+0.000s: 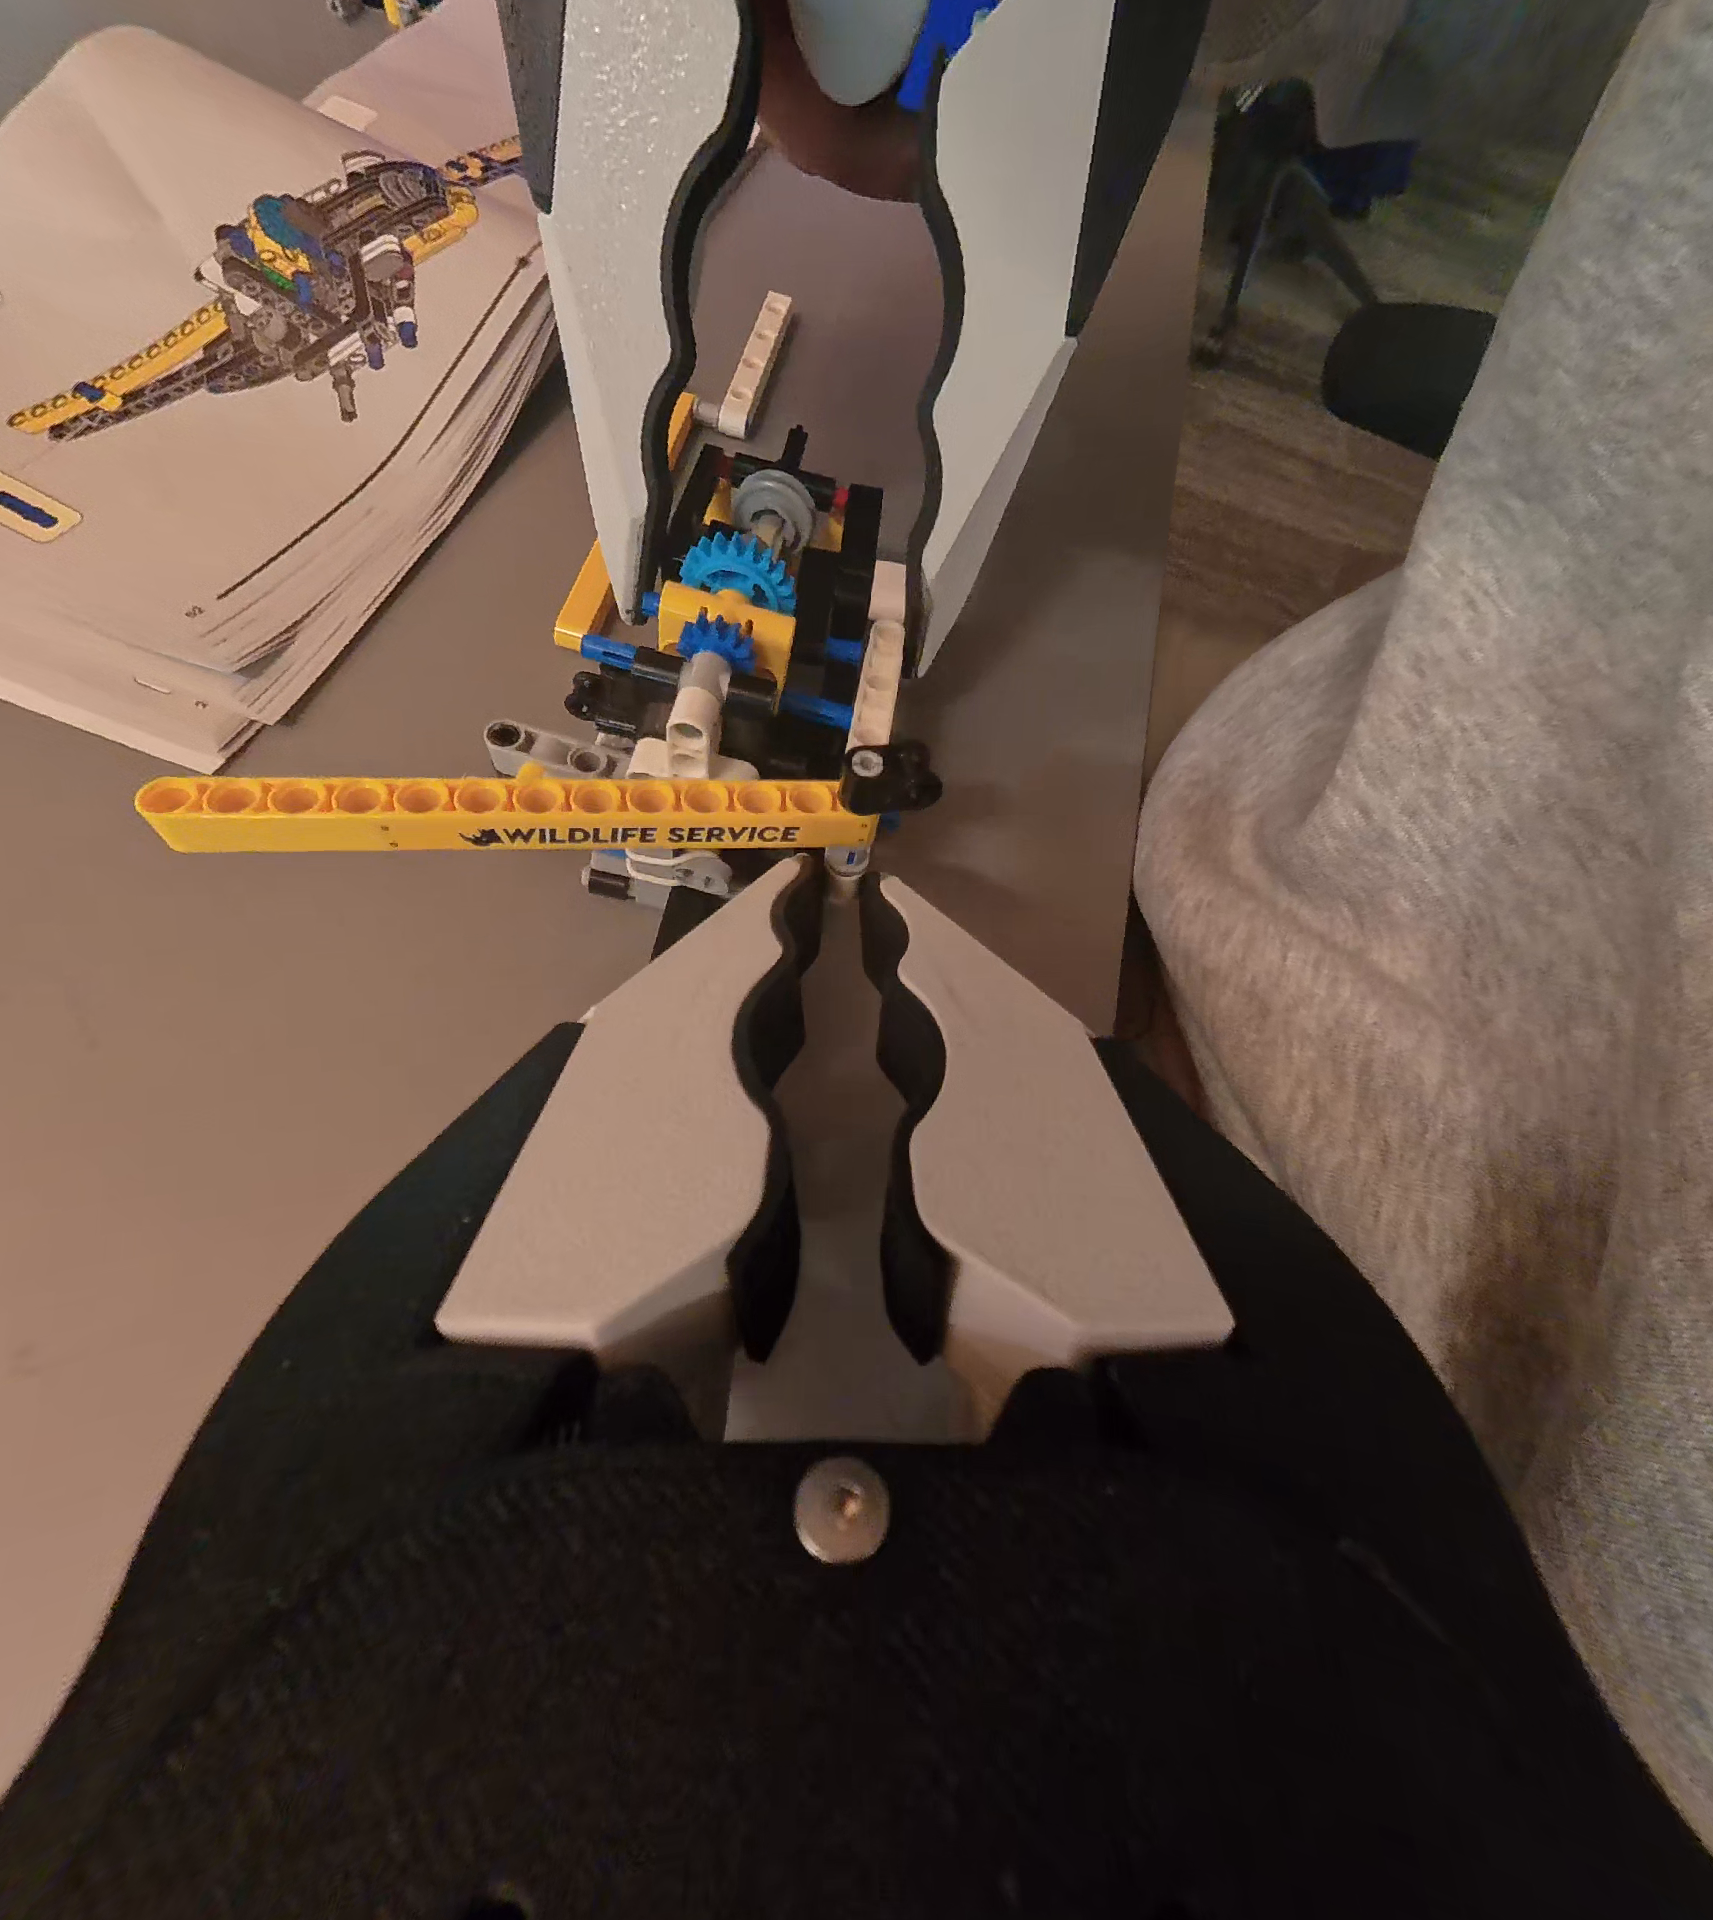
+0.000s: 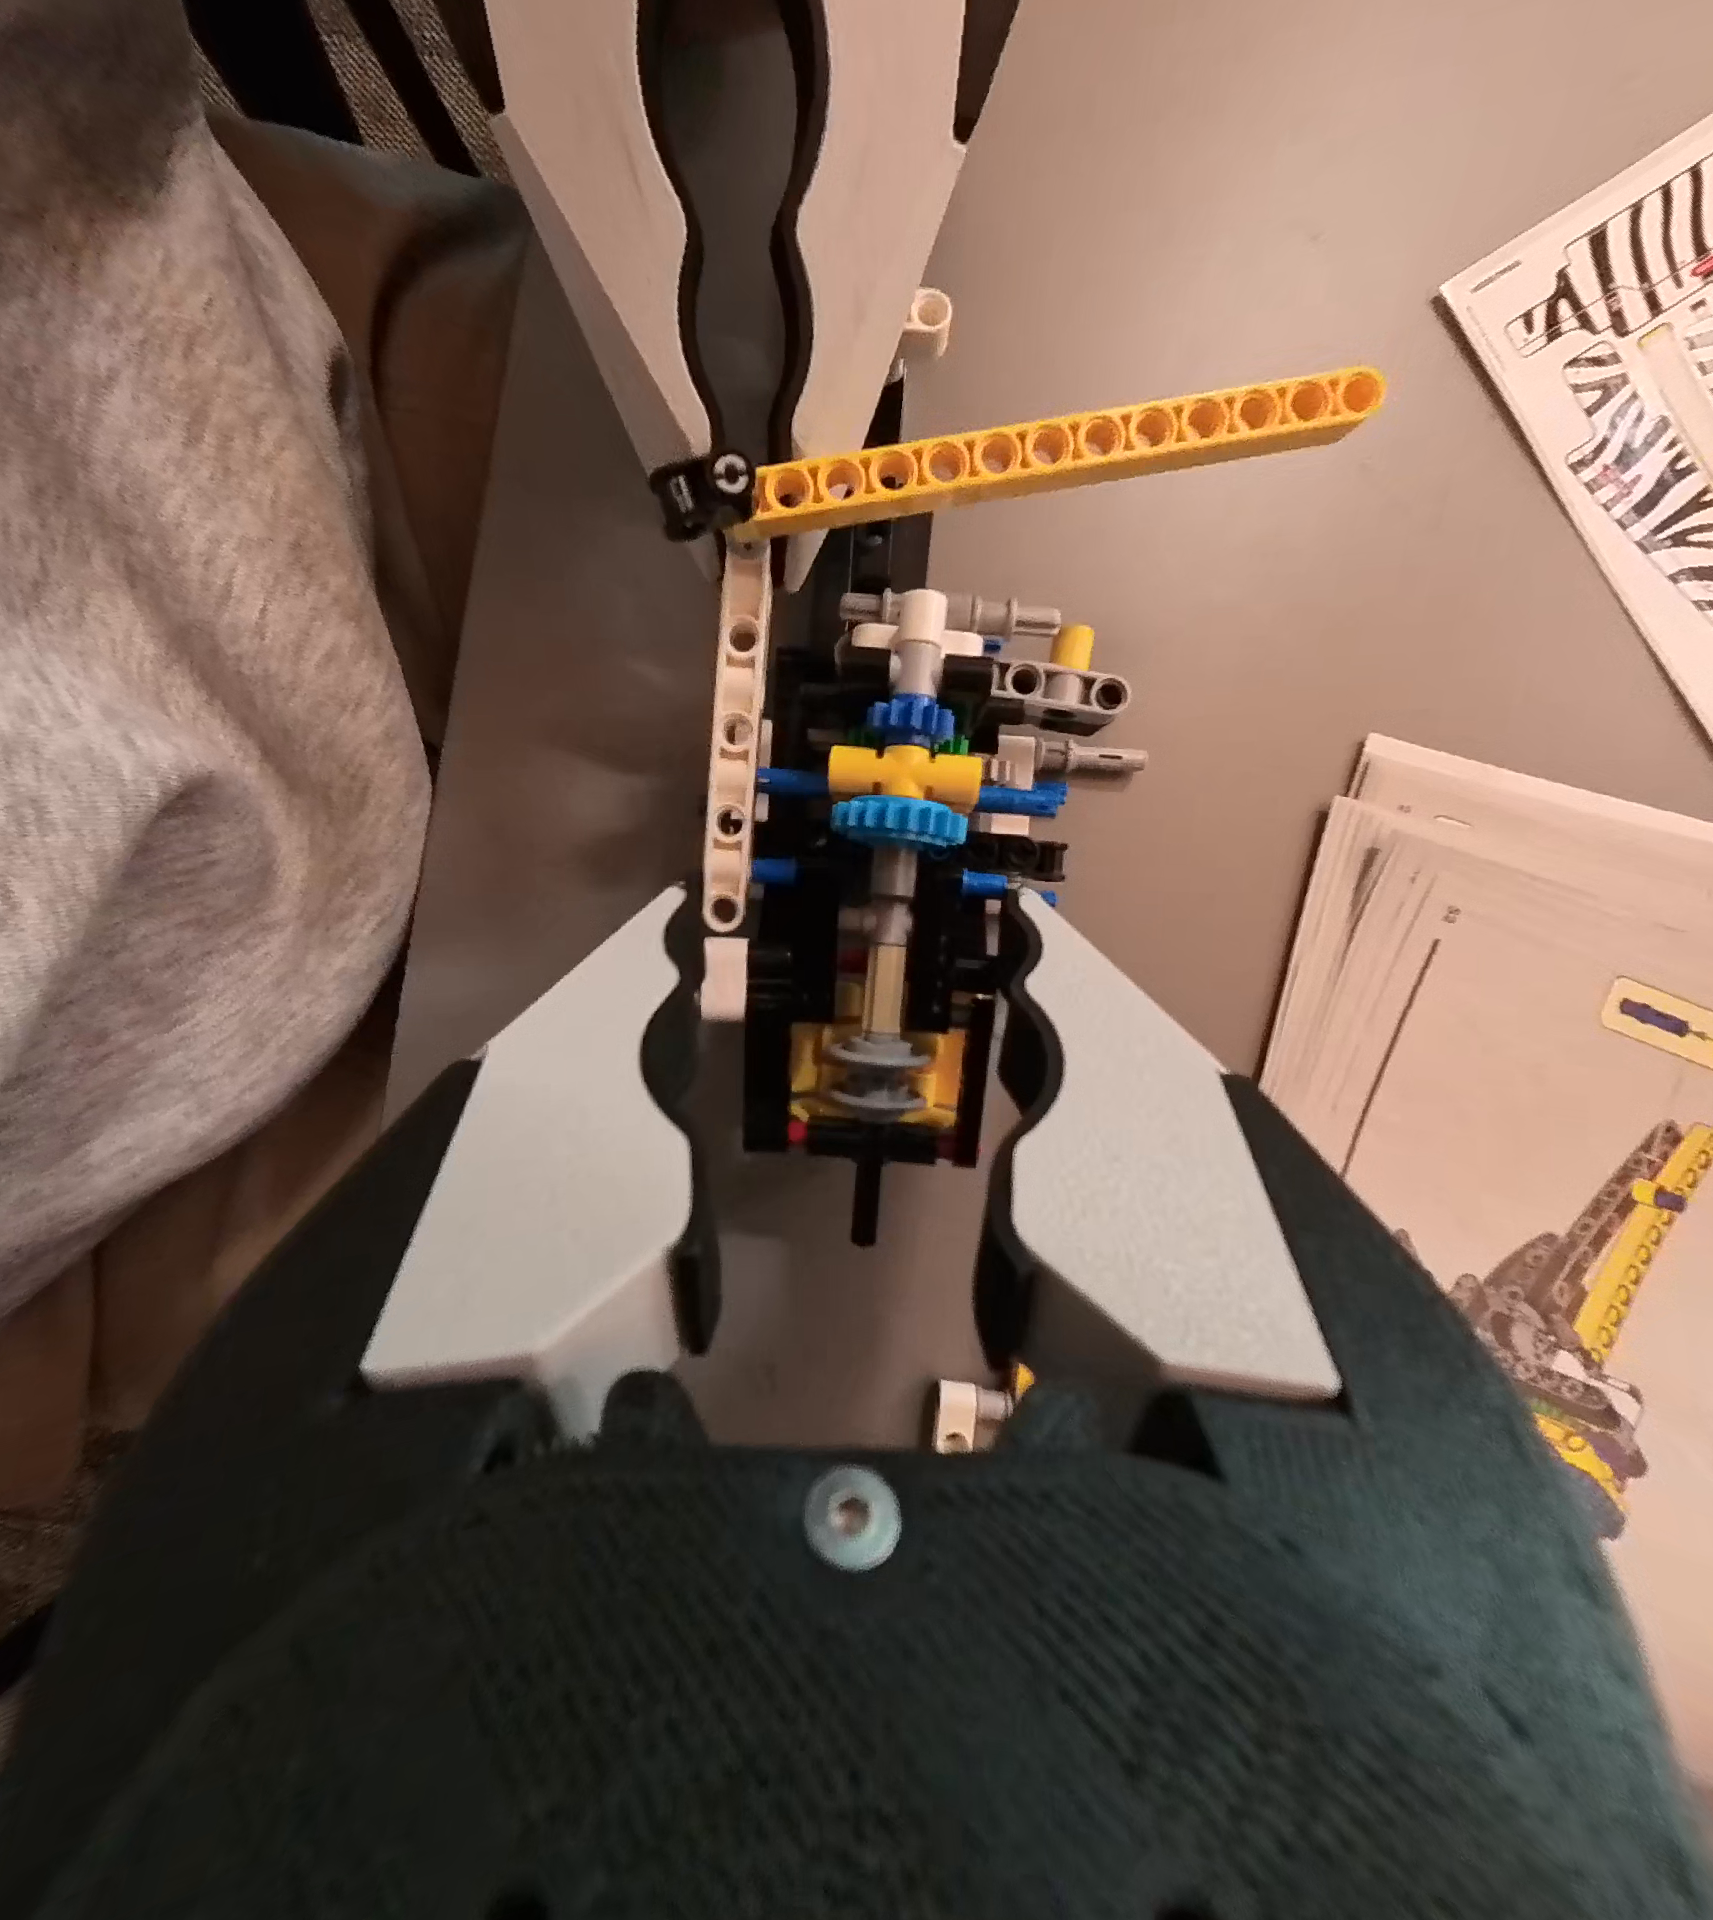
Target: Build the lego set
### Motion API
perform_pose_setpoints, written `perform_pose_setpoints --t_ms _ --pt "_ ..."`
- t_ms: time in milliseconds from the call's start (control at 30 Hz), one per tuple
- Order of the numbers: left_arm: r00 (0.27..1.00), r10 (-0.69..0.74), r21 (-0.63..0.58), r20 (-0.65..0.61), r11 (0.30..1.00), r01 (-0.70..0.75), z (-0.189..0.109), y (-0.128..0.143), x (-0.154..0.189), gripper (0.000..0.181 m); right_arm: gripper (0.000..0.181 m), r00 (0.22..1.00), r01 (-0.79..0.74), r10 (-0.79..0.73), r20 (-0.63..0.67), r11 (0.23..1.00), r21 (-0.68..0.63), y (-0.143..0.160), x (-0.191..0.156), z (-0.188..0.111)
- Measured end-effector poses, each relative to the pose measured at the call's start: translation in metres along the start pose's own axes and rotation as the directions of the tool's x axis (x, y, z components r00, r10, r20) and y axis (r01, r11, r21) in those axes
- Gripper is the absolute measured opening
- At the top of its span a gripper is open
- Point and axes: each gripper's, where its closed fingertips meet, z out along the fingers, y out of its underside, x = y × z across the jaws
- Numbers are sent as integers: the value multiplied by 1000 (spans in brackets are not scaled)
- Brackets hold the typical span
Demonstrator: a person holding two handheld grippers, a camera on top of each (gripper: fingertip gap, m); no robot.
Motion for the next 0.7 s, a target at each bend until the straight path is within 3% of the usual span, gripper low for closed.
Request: perform_pose_setpoints --t_ms 700 --pt "999 -16 92 -43 996 19 -6 -12 4 6 58 1000 1 -1 -7 1000 -7 5 -3 1"
